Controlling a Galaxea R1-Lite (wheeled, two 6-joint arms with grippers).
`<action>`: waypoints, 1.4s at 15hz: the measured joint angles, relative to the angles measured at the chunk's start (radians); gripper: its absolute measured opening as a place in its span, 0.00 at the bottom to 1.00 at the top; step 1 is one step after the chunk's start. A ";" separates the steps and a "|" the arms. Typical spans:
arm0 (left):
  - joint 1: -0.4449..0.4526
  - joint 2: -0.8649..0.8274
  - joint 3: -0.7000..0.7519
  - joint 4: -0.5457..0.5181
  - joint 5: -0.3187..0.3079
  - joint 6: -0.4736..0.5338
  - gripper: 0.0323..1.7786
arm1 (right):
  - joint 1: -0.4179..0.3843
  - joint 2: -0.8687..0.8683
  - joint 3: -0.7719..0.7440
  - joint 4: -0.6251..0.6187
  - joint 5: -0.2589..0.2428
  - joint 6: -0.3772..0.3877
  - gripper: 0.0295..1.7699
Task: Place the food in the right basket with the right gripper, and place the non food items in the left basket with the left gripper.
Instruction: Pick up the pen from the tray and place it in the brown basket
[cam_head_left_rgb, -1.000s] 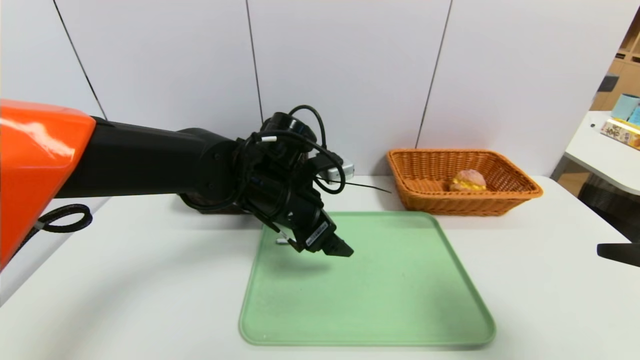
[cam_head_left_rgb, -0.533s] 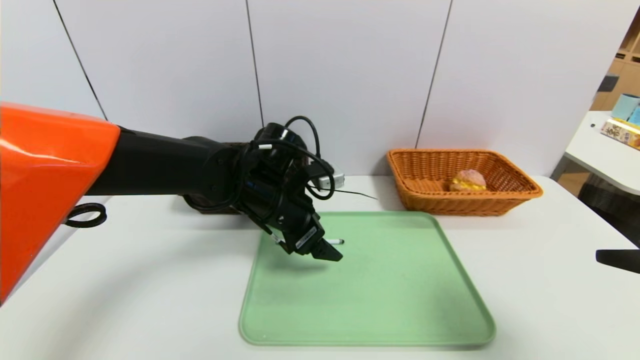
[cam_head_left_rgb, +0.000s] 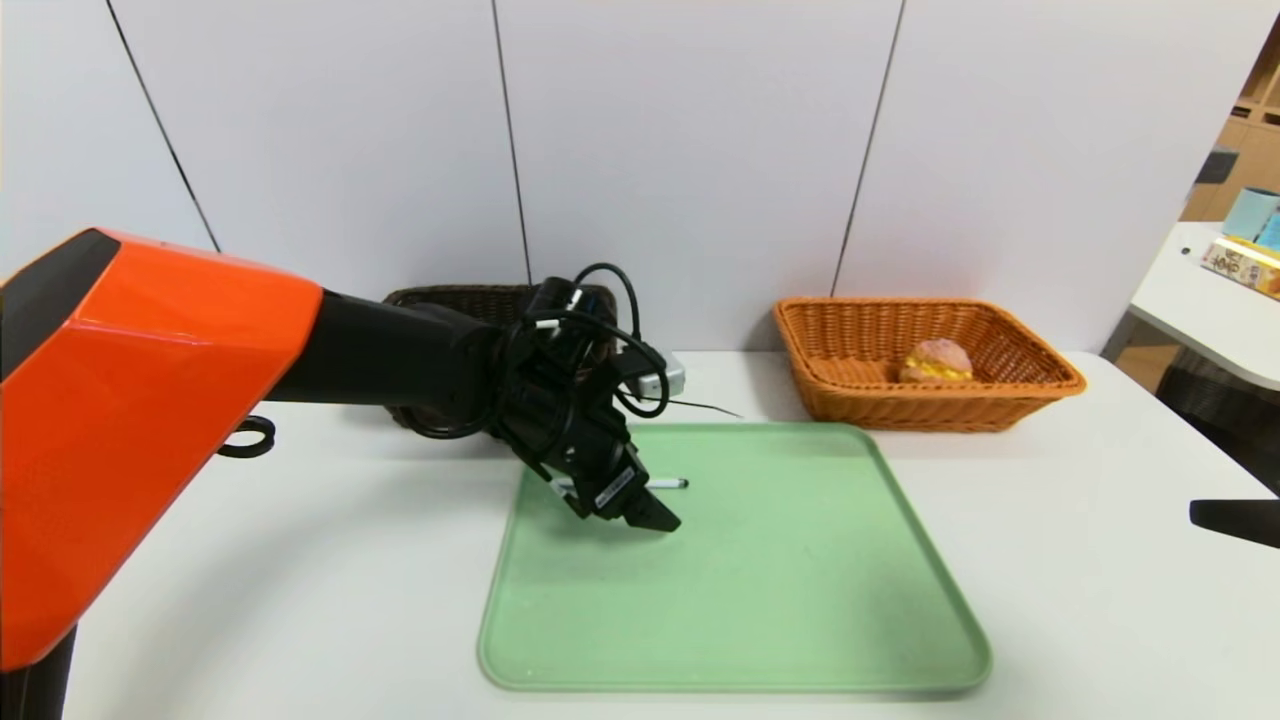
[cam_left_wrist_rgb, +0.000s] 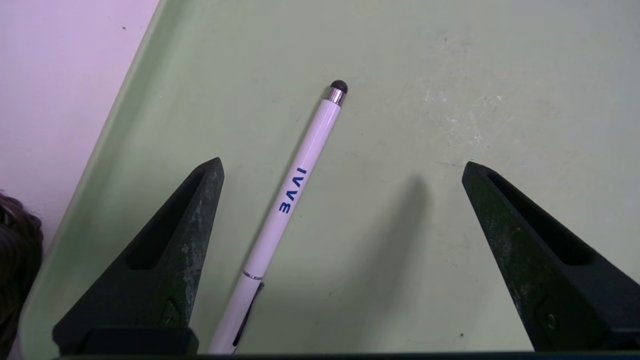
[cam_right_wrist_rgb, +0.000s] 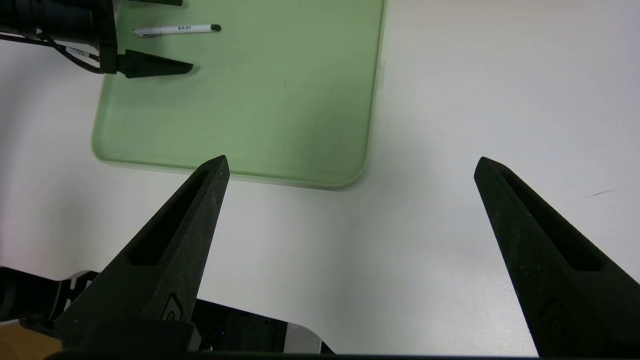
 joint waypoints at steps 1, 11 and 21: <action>0.000 0.004 0.002 0.000 0.000 0.000 0.95 | 0.000 0.000 0.000 0.000 0.000 0.000 0.96; 0.008 0.033 0.015 -0.036 0.006 0.002 0.95 | 0.000 0.003 -0.002 -0.002 0.000 0.000 0.96; 0.008 0.027 0.023 -0.044 0.008 0.001 0.37 | 0.000 0.003 -0.007 -0.002 0.000 0.000 0.96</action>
